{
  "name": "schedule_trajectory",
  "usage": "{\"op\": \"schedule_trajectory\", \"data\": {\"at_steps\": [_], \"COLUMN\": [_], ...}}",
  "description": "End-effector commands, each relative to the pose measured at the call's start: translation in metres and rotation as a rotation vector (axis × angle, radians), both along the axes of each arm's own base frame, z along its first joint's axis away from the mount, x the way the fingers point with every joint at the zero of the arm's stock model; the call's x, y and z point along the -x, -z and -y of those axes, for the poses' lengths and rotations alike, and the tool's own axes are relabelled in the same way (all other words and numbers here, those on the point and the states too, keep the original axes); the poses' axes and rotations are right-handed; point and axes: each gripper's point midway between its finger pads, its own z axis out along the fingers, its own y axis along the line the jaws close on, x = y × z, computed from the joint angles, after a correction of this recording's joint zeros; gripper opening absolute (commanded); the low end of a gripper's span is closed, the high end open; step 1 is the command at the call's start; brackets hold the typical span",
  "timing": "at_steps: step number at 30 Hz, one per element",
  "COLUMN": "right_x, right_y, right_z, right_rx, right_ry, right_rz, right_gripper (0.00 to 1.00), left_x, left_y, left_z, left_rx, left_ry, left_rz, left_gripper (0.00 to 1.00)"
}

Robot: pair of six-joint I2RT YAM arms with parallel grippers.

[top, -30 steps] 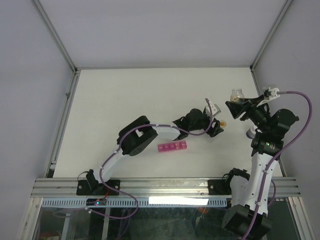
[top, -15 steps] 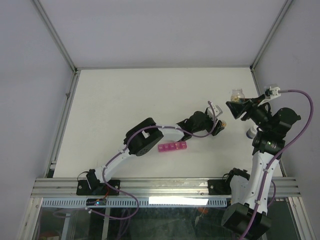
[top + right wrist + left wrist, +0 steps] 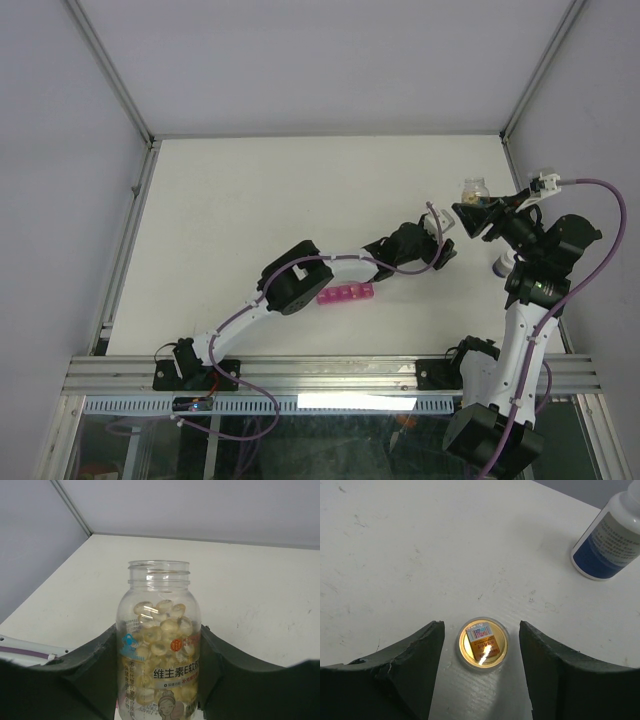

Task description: Sort the pills into containers

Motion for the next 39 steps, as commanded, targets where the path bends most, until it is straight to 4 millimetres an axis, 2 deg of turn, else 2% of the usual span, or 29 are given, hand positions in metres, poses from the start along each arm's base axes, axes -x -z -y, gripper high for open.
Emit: {"op": "schedule_trajectory", "data": {"at_steps": [1, 9, 19, 27, 30, 32, 34, 39], "right_x": [0.002, 0.002, 0.003, 0.002, 0.002, 0.002, 0.002, 0.002], "right_y": [-0.025, -0.024, -0.024, -0.024, -0.024, -0.023, -0.023, -0.023], "right_z": [-0.001, -0.001, -0.001, -0.001, -0.001, -0.001, -0.001, -0.002], "right_rx": [0.035, 0.034, 0.032, 0.032, 0.031, 0.031, 0.031, 0.030], "right_ry": [-0.008, -0.011, -0.013, -0.015, -0.016, -0.016, -0.016, -0.018], "right_rz": [0.069, 0.070, 0.067, 0.067, 0.066, 0.065, 0.065, 0.063], "right_gripper": [0.00, 0.00, 0.00, 0.00, 0.00, 0.00, 0.00, 0.00], "left_x": [-0.005, -0.009, -0.002, 0.001, 0.002, 0.005, 0.010, 0.024], "left_y": [-0.016, -0.006, 0.002, 0.000, -0.009, -0.008, -0.008, -0.031], "left_z": [0.012, 0.011, 0.006, 0.003, 0.002, -0.003, -0.010, -0.031], "left_rx": [0.025, -0.011, -0.056, -0.073, -0.054, -0.058, -0.055, -0.015], "left_ry": [-0.035, -0.063, -0.050, -0.049, -0.046, -0.045, -0.044, -0.040], "left_rz": [0.024, 0.013, 0.047, 0.077, 0.082, 0.079, 0.078, 0.095], "left_gripper": [0.62, 0.57, 0.58, 0.57, 0.47, 0.41, 0.39, 0.34]}}
